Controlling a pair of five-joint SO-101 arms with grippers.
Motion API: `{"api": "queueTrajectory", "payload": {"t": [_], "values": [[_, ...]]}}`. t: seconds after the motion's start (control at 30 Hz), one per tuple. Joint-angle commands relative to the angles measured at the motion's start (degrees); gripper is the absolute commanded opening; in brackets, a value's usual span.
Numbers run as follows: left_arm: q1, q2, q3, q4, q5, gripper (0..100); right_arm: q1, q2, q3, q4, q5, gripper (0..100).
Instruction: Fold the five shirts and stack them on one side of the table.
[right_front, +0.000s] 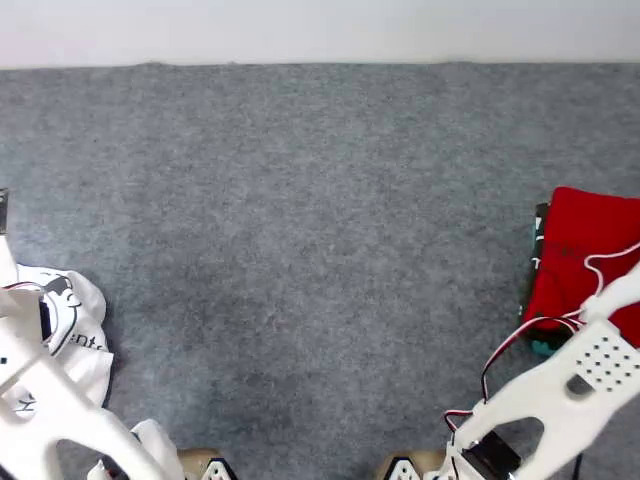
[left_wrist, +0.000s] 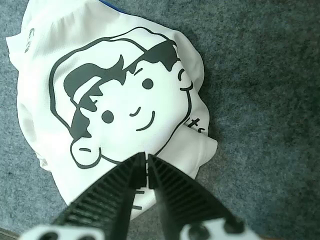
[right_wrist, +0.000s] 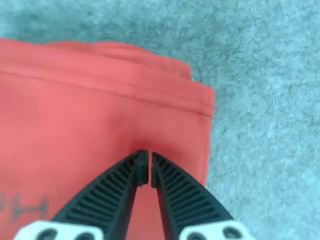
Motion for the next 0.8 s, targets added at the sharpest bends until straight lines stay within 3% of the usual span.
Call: {"api": "queueTrajectory", "payload": {"t": [0.0, 0.13, 0.27, 0.37, 0.67, 0.77], "values": [[0.1, -1.5, -0.8, 0.4, -0.4, 1, -2.2, -6.2, -8.0, 9.2, 0.1, 1.3], [-0.1, -3.3, -1.5, 0.4, -0.4, 1, -4.7, -7.9, -13.0, 19.6, 0.1, 1.3], [0.1, -8.7, -1.8, 0.4, -0.5, 1, -5.1, -10.6, -10.4, 19.4, -1.6, 0.9], [0.1, -11.6, -1.5, 1.8, -5.5, 2, -5.3, -15.0, -4.8, 19.5, -2.0, 0.9], [0.1, -12.1, 0.0, 3.9, -8.5, 2, -10.1, -39.3, 33.6, 19.3, -2.3, 0.9], [0.1, -12.1, 4.8, 3.5, -13.5, 2, -12.1, -46.7, 44.8, 19.2, -2.3, 0.9]]}}
